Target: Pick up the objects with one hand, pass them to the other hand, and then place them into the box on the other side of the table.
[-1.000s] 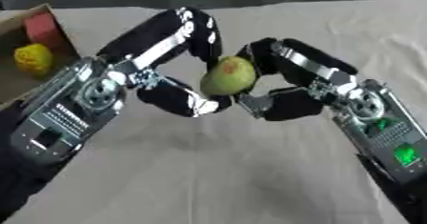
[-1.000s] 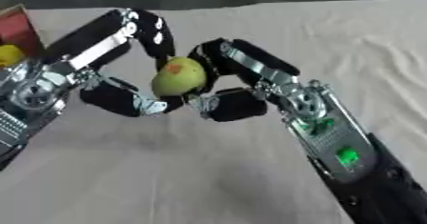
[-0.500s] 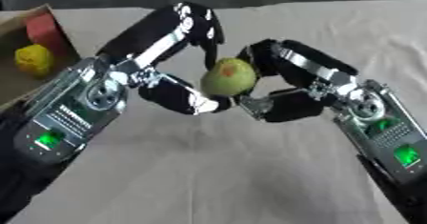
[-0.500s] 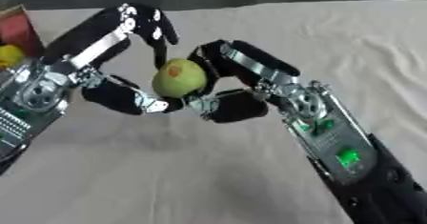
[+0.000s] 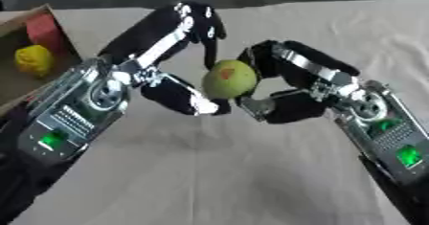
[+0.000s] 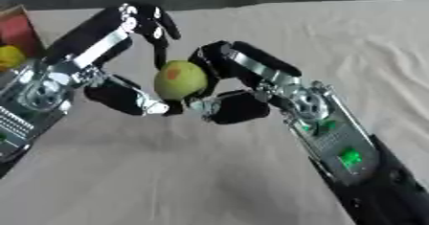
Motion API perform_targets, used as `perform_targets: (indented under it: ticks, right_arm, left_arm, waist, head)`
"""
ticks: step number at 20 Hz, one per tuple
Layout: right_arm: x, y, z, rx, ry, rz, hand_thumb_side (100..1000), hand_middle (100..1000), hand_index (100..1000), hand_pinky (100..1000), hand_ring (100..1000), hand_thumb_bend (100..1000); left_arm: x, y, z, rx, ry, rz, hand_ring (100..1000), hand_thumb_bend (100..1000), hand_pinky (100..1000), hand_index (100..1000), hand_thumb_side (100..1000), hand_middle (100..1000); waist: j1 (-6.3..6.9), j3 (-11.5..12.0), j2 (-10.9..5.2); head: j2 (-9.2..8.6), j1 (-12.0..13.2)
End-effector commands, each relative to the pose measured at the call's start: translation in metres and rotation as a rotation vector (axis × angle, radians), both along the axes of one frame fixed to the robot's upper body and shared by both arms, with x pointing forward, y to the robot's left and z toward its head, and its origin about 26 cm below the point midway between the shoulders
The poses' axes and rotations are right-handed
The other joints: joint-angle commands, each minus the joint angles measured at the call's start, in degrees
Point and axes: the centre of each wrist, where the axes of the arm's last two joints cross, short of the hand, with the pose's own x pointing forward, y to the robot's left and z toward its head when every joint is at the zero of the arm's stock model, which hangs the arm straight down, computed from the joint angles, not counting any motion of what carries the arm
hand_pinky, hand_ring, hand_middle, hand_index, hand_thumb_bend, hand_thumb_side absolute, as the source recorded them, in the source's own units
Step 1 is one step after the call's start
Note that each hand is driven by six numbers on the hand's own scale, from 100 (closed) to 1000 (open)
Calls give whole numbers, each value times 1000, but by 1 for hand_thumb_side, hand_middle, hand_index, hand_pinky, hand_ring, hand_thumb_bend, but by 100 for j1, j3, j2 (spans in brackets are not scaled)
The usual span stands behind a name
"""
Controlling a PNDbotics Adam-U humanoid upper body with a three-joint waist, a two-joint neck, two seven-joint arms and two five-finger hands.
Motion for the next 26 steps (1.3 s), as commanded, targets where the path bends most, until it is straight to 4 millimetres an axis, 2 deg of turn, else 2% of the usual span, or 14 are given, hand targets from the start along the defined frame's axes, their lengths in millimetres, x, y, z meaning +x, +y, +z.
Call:
perform_targets:
  ticks: [1,12,19,22,26]
  right_arm:
    - [-8,1,11,20,-36,26,108,473,490,535,490,100]
    - [-8,-1,12,28,-30,19,104,472,488,531,488,100]
    - [-7,-3,10,39,-11,8,103,469,484,525,485,100]
    - [-7,-4,10,48,-1,5,105,469,483,522,484,100]
    - [-8,-3,11,53,0,7,102,469,483,522,484,100]
  left_arm:
    - [1,2,5,-14,-5,5,620,770,657,838,100,687]
    - [-1,3,6,-37,2,-14,652,917,699,948,100,744]
    - [-3,5,8,-71,-13,-12,664,920,714,990,109,758]
    - [-4,5,9,-81,-21,-23,672,926,727,996,160,768]
    - [-6,4,10,-80,-28,-49,674,929,730,989,172,764]
  waist:
    - [-10,-4,-99]
    - [-1,10,-90]
    - [9,36,-81]
    - [9,38,-82]
    - [8,35,-86]
  head:
    - [-71,22]
    - [-62,33]
    - [-54,38]
    - [-45,38]
    - [-56,49]
